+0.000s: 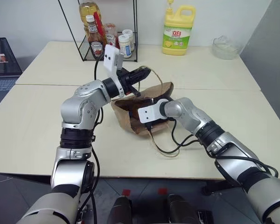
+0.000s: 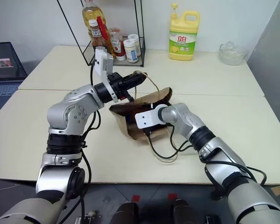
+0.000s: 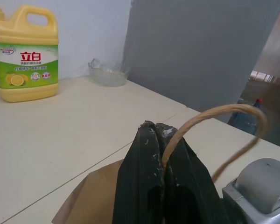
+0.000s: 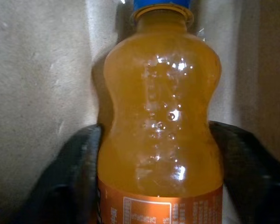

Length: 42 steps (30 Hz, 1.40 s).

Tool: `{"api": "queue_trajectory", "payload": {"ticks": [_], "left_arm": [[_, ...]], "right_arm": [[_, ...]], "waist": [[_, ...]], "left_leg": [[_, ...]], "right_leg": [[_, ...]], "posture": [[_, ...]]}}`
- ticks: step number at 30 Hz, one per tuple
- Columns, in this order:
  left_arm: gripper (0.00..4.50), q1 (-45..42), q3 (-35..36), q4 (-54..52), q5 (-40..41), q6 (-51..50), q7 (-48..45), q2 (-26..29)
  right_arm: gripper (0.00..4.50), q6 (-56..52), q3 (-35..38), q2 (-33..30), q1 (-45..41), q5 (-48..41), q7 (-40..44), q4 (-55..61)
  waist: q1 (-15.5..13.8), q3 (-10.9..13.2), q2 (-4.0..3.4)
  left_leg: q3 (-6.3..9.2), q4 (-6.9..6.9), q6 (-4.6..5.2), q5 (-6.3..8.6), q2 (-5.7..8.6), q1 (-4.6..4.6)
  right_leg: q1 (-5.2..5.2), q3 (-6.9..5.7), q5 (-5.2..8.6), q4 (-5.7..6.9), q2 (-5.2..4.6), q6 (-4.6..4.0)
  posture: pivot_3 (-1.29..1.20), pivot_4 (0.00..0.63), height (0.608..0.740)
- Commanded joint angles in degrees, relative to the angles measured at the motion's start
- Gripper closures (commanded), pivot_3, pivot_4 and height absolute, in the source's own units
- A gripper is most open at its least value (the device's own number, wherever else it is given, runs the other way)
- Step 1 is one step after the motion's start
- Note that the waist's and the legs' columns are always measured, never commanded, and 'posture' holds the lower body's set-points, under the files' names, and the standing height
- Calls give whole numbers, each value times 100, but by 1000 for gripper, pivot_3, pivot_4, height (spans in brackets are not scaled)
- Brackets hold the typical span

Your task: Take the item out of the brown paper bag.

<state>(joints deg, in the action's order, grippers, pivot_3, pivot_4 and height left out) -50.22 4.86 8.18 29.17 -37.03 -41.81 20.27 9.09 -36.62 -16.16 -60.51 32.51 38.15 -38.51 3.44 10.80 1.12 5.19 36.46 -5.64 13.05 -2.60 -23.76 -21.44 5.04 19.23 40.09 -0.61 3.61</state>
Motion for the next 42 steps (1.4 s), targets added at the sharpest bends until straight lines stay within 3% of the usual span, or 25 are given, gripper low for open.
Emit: {"api": "queue_trajectory", "payload": {"ticks": [1,11,20,27,37,42], "left_arm": [[4500,-14,86,-257,68,67,23,40],[4500,-19,96,-165,38,105,23,57],[4500,-95,36,-6,-9,185,-12,-13],[4500,-117,26,63,-20,222,-62,18],[4500,-89,-4,126,-46,292,-132,34],[4500,-95,-8,159,-58,313,-177,23]], "right_arm": [[1368,131,185,-177,-43,34,-55,108],[1368,694,1001,-925,849,-1055,524,2459],[1368,136,1666,-1238,1465,-1969,1020,3904],[1368,-567,2569,-1457,2003,-3614,1481,4979],[1368,-1576,3533,-2052,2443,-4166,1186,6142],[1368,-2163,4276,-2422,2405,-3967,606,5966]], "waist": [[-3,0,0],[-14,0,0],[-17,0,0],[-25,0,0],[-49,1,0],[-66,0,0]], "left_leg": [[0,0,0,0,0,0],[-1,-3,0,0,2,-8],[0,-1,1,0,2,-7],[-1,-2,1,1,2,-9],[-1,-2,3,2,4,-8],[-1,-1,3,2,5,-9]], "right_leg": [[0,0,0,0,0,0],[-4,-1,0,-8,-3,0],[-1,-1,0,-6,-2,0],[0,-1,0,-9,-3,0],[1,0,0,-9,-2,0],[0,0,0,-9,-2,0]], "posture": [[0,150,740],[0,150,740],[0,150,740],[0,150,740],[0,150,740],[0,150,740]]}}
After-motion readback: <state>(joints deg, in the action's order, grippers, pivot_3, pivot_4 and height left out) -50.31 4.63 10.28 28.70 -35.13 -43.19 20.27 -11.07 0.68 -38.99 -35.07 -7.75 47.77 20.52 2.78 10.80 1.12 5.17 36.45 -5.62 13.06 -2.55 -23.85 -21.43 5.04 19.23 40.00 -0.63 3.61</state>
